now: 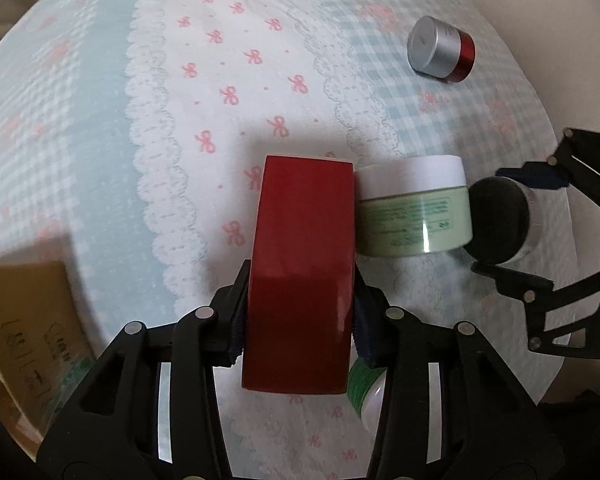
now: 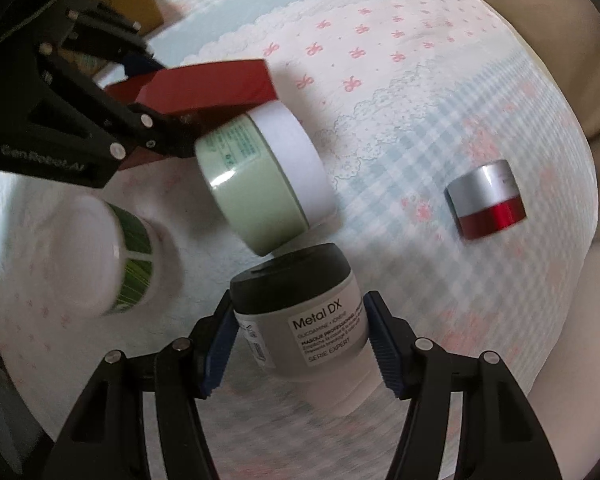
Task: Organize rigid objects
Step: 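Grasp the red box with the left tool while the right tool grasps the Metal DX jar, then lower red box and Metal DX jar into the cardboard box and release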
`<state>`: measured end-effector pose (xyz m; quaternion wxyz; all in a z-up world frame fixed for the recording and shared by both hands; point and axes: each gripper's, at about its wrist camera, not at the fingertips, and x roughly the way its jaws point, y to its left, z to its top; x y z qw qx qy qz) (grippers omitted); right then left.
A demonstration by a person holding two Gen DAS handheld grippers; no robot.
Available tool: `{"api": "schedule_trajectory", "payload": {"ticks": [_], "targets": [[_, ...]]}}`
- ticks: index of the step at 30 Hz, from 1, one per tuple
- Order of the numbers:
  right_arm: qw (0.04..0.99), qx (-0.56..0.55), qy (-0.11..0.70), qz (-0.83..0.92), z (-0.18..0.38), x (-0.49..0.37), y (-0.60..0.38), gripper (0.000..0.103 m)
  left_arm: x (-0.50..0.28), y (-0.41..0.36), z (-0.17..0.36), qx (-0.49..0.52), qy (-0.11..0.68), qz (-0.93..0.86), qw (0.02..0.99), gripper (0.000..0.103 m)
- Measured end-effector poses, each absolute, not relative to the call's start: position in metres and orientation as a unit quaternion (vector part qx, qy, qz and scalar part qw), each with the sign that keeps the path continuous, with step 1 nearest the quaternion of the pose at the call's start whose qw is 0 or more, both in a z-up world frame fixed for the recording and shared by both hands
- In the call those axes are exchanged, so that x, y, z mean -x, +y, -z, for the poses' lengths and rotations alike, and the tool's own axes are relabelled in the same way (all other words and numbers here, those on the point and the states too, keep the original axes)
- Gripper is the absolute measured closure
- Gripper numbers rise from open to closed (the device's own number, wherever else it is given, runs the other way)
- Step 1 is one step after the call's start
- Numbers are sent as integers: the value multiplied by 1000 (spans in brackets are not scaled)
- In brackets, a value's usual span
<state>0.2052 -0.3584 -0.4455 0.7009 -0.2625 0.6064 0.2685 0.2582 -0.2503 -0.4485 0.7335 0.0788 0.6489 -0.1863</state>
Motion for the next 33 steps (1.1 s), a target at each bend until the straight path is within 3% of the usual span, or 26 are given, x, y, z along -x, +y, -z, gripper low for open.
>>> {"api": "schedule_trajectory", "payload": {"ticks": [8,17,26,33], "targets": [[746,161,613,-205,396,-202,-378,46,-248,-223,388,-55,610,186,768,64],[794,44,591,-136,292,-195,-362,45,-209,-172,264,-9,543,178,821,64],[824,13,546,-149,209,-175,-309,45,-181,-110,187,4,497,143,856,64],[838,16,521,-160,170,-167,-248,45,-175,-36,164,15,483,123,867,64]]}}
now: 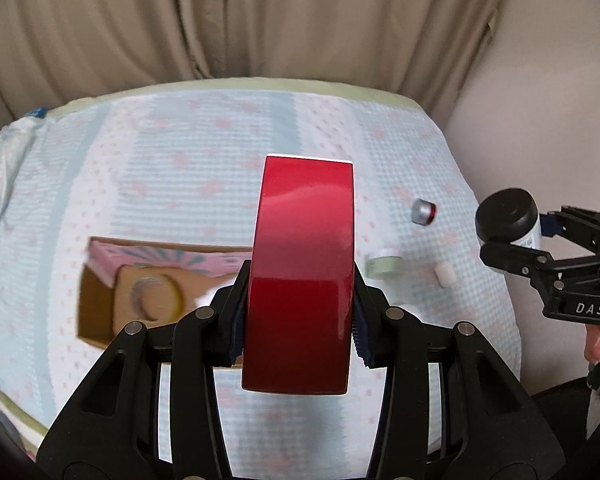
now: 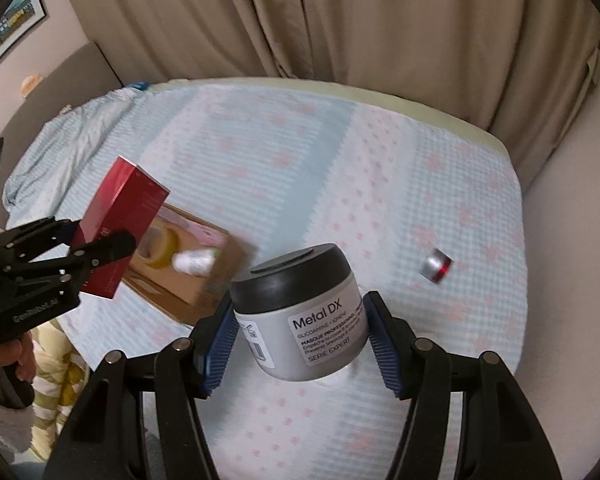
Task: Organize rigid objects
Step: 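Lower red box and Metal DX jar into the cardboard box and release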
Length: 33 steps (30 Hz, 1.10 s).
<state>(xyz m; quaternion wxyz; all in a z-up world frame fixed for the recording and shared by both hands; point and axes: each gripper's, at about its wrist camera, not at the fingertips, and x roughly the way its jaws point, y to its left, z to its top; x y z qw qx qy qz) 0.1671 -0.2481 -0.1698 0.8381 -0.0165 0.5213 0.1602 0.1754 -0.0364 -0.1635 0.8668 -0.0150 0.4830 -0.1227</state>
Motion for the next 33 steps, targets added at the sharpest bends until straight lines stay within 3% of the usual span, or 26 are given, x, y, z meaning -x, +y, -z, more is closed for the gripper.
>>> {"api": "schedule_trajectory", "payload": {"ticks": [8,16,26,33], "targets": [[839,-12,522,-152,165,-175,-164,45,-192,73,160,19,480,126,868,64],[830,-85,543,-99,184,-186,-80,45,-228,168,202,10,513,148,845,64],[788,-145,598,-18,247,-202,-13,45,-266,211,283,-32,571,165,803,64],[769,-118,628,-1,296,-214,10,45,-282,209,341,-57,602,139,784,64]]}}
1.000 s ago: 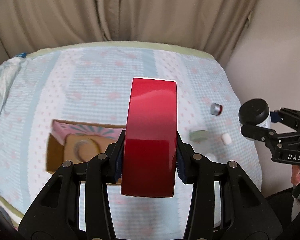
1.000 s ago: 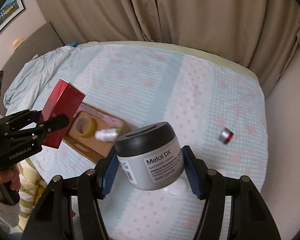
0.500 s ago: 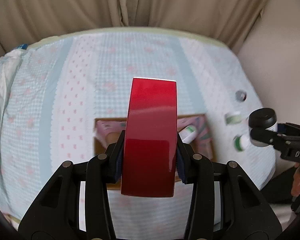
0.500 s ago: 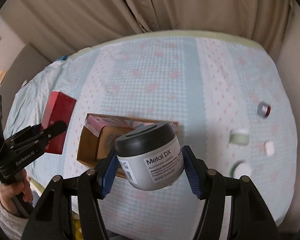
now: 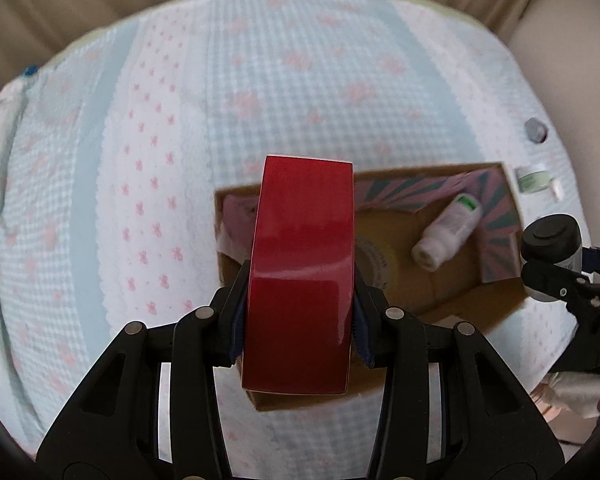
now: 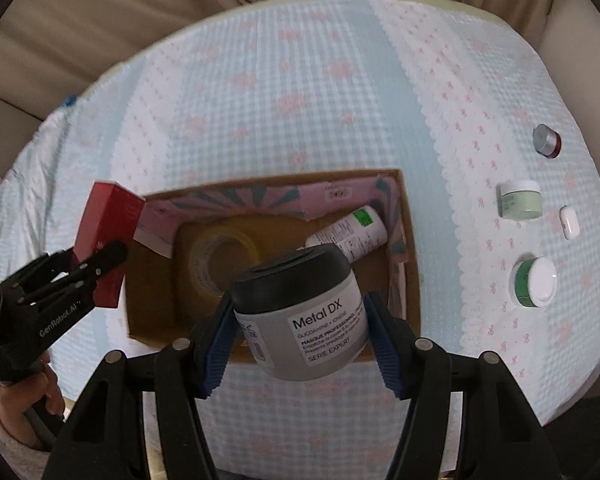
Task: Organize rigid objects
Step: 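Lower red box and Metal DX jar into the cardboard box and release, then lift both tools away from the box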
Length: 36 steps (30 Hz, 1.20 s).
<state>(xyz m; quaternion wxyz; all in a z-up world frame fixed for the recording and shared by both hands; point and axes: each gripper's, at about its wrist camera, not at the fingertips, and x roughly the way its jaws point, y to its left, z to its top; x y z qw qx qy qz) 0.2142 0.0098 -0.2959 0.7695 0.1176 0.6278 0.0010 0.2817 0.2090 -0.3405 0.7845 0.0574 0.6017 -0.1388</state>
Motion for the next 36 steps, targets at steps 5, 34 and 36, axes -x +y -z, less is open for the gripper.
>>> {"api": "schedule_trajectory", "payload": {"ticks": [5,34,36], "targets": [[750,-116,651,12,343,-224,8,45,-286,201,381,-75,626,127,765,64],[747,-132,652,-4,388,-201,-2,0,-279,190,376,-25,624,143,767,0],[750,-128,649,-5,382,-197,-1,0,-277,191,367,-24,619,145,772,0]]}}
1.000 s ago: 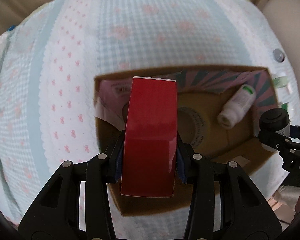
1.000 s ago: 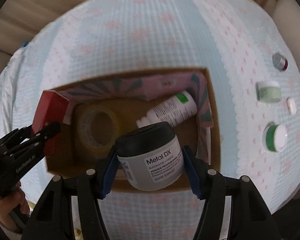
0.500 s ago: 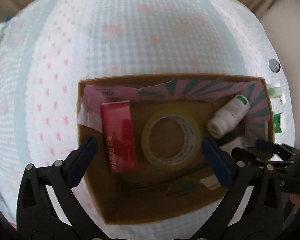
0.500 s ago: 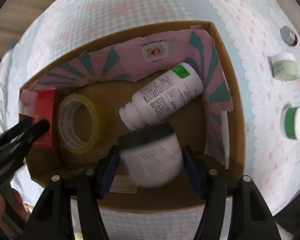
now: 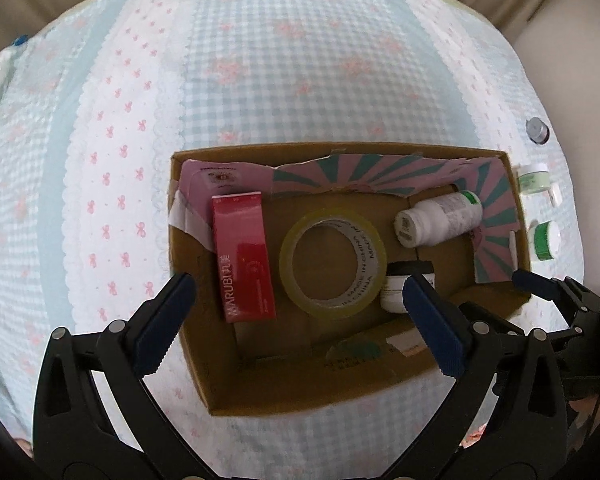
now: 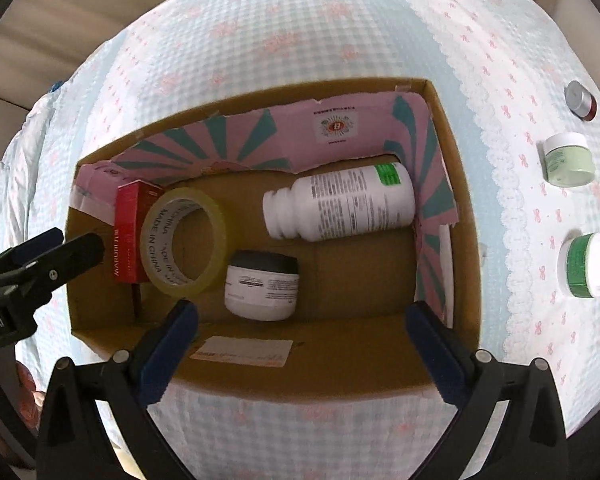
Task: Organize rigid objects
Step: 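Lift both tools away from the box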
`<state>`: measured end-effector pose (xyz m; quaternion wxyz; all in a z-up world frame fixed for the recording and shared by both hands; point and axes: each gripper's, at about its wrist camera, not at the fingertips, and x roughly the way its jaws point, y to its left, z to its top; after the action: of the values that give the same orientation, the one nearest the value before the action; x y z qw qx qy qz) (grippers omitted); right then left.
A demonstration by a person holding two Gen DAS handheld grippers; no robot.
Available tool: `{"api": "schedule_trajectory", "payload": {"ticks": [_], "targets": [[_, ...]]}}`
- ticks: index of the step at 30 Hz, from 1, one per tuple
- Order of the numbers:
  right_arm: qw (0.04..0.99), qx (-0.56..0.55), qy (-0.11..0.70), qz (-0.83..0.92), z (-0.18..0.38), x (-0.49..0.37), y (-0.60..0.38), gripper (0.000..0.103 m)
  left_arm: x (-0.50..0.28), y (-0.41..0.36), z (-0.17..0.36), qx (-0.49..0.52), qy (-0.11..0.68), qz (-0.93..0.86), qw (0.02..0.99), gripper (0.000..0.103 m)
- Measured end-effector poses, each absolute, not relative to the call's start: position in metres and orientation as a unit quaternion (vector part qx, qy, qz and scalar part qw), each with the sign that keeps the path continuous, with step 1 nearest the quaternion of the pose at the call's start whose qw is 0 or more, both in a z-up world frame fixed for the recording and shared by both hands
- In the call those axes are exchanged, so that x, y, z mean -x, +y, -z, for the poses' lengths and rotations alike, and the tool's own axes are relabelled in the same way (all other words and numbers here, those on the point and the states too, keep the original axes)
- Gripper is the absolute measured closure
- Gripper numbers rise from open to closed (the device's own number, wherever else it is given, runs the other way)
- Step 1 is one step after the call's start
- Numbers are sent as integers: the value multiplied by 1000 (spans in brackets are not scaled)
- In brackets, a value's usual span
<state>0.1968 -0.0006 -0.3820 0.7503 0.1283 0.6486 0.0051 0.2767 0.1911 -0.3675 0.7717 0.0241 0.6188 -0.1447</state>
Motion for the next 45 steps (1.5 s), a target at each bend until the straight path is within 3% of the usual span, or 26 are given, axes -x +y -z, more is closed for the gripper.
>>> {"api": "schedule_trajectory", "payload": {"ticks": [8,24,33,45], "targets": [[759,-129,639,-15,349,-193,7,0,-253,210,321,-10,590,137,795,0],[822,-76,565,-8,231,-132,3,0,-163,231,201,-32,528,119,840,0],[858,-54,511,9,171,-96,-53,0,-109,165,149,-38,480,94,872,0],[881,-56,470,-1,136,-51,-221,0,-48,3,129,-3,446,56,893,0]]}}
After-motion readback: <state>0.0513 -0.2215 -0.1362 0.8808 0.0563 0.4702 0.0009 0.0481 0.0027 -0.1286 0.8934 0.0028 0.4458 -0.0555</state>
